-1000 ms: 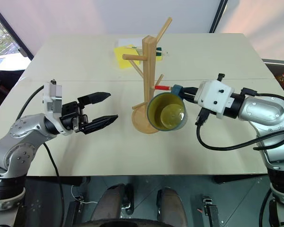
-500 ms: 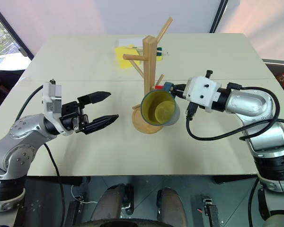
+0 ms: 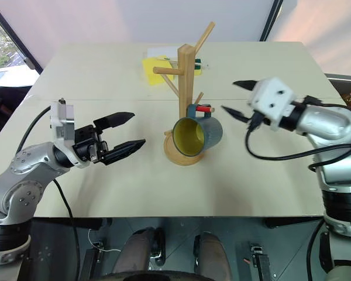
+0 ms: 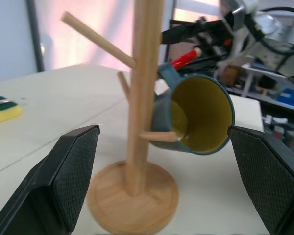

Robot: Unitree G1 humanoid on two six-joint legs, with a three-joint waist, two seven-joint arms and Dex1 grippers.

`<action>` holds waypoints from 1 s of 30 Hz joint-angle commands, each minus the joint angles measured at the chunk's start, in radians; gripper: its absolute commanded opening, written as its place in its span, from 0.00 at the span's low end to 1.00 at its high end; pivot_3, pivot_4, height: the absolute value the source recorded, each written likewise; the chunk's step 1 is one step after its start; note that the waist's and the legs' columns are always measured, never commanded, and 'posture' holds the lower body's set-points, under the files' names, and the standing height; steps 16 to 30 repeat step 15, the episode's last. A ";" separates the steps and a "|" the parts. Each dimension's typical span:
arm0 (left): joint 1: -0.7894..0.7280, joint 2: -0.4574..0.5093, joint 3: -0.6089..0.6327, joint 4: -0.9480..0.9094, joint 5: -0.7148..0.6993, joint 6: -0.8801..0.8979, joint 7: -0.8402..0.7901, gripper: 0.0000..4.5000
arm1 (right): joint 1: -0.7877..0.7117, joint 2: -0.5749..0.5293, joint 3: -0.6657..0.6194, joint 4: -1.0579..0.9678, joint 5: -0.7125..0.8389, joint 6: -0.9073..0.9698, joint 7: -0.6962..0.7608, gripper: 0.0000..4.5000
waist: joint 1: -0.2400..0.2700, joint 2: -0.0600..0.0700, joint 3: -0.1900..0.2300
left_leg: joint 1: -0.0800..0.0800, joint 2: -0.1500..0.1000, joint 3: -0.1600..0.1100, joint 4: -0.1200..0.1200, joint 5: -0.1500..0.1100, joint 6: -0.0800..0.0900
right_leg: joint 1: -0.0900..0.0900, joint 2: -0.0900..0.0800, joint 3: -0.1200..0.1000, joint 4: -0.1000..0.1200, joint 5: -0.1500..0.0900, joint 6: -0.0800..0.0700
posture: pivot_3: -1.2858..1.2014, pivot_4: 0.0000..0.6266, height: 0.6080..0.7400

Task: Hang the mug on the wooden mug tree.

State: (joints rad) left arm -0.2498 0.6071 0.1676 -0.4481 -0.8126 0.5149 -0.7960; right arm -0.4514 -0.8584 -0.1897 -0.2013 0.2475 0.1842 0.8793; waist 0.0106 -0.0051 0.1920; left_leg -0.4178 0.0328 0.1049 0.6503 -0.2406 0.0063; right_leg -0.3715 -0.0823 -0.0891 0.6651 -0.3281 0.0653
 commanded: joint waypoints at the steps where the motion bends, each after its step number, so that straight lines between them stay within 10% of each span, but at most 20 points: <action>1: 0.006 -0.027 0.031 0.067 0.089 -0.062 0.076 1.00 | 0.077 0.055 -0.123 0.051 0.115 0.062 -0.027 0.65 | 0.000 0.000 0.000 | 0.000 0.000 0.000 0.000 0.000 0.000 | 0.000 0.000 0.000 0.000 0.000 0.000 | 0.52 0.24 0.93; 13: 0.109 -0.187 0.039 0.365 0.425 -0.331 0.320 1.00 | 0.256 0.379 -0.159 0.321 0.152 -0.058 -0.167 0.65 | -0.022 -0.004 -0.002 | 0.007 0.000 0.001 -0.002 -0.003 0.006 | 0.005 -0.001 0.001 0.002 0.001 0.001 | 0.52 0.24 0.93; 30: 0.125 -0.201 0.045 0.367 0.425 -0.340 0.330 1.00 | 0.262 0.397 -0.143 0.327 0.148 -0.076 -0.171 0.65 | -0.022 -0.004 -0.002 | 0.007 0.000 0.001 -0.002 -0.003 0.006 | 0.005 -0.001 0.001 0.001 0.001 0.001 | 0.52 0.24 0.93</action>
